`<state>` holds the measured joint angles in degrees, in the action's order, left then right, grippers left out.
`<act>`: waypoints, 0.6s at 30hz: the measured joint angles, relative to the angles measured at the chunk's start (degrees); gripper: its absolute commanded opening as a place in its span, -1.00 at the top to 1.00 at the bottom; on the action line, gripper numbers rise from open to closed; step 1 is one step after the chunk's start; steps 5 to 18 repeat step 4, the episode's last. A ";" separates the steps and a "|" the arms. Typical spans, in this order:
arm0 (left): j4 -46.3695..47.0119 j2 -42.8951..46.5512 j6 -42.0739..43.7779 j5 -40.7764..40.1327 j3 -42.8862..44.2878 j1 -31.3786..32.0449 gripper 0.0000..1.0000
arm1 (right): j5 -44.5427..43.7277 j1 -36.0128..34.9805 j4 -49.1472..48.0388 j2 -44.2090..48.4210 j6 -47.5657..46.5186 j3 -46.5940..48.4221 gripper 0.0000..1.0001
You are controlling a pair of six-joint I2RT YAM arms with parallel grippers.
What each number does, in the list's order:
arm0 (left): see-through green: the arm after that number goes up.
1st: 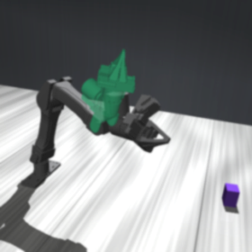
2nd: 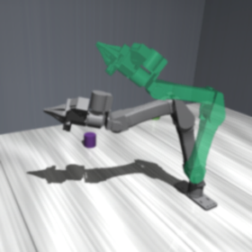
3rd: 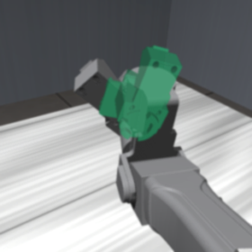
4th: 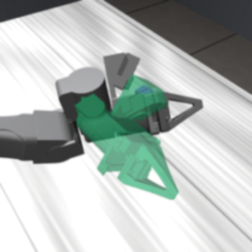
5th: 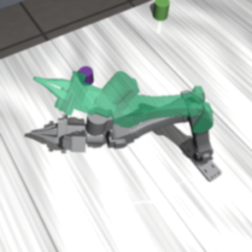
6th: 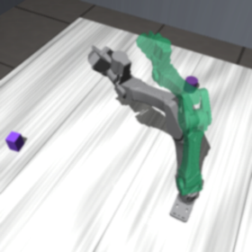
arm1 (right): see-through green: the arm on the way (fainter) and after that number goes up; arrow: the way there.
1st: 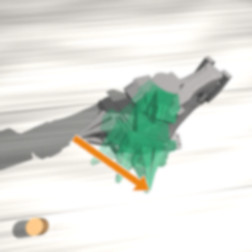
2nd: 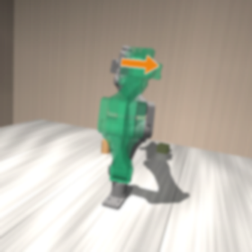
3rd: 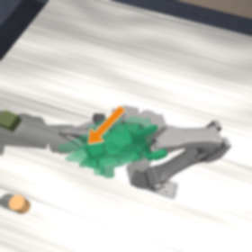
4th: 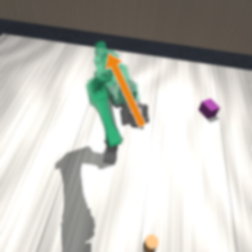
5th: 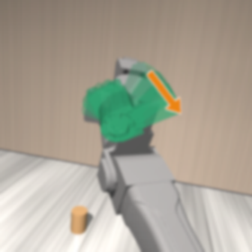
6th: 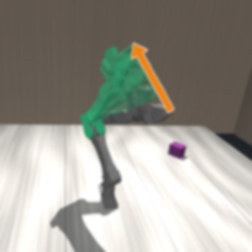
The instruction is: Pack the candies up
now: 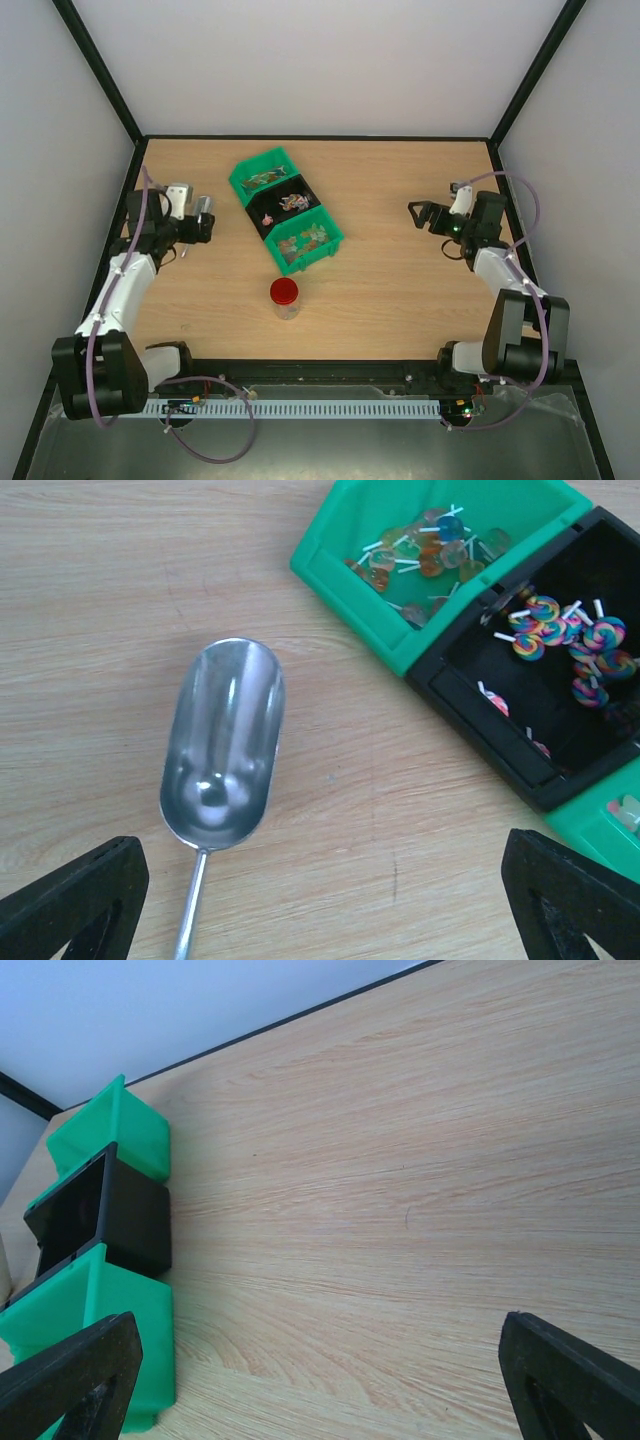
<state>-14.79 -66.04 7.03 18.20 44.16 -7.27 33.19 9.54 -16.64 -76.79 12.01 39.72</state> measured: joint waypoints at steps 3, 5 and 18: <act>1.11 0.02 -0.63 -1.75 0.00 0.24 -0.99 | 0.02 0.00 -0.17 0.42 0.00 -0.42 -0.97; 1.29 0.02 -0.72 -1.97 0.00 0.24 -0.99 | 0.02 -0.02 -0.20 0.52 0.00 -0.48 -0.97; 1.29 0.02 -0.72 -1.97 0.00 0.24 -0.99 | 0.02 -0.02 -0.20 0.52 0.00 -0.48 -0.97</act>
